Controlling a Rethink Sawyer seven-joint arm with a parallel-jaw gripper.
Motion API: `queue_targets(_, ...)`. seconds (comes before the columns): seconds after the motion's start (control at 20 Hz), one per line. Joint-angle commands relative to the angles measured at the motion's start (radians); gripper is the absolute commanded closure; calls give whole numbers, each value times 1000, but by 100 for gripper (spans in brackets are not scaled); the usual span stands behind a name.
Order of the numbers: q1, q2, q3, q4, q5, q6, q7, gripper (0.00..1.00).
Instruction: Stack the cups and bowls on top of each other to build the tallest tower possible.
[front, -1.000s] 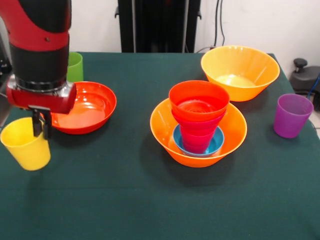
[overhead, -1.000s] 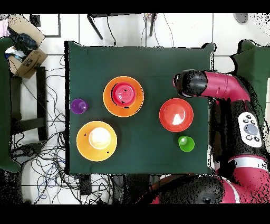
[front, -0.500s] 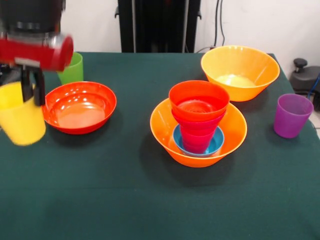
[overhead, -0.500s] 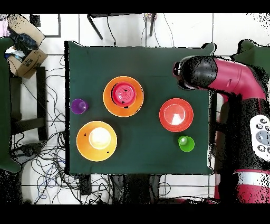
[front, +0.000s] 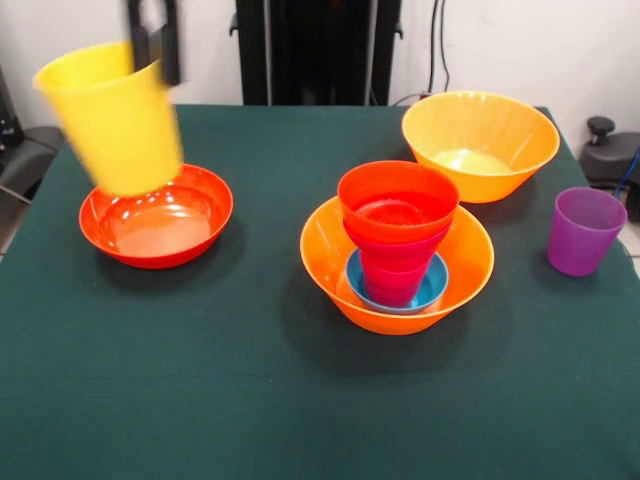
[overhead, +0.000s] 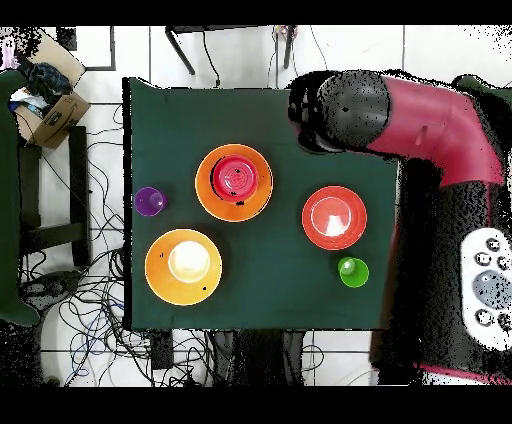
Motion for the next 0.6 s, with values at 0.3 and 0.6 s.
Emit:
queue_targets(0.3,194,-89,-74,196,53,97,258,100)
queue_targets(0.6,246,-76,-116,198,69,75,291,100)
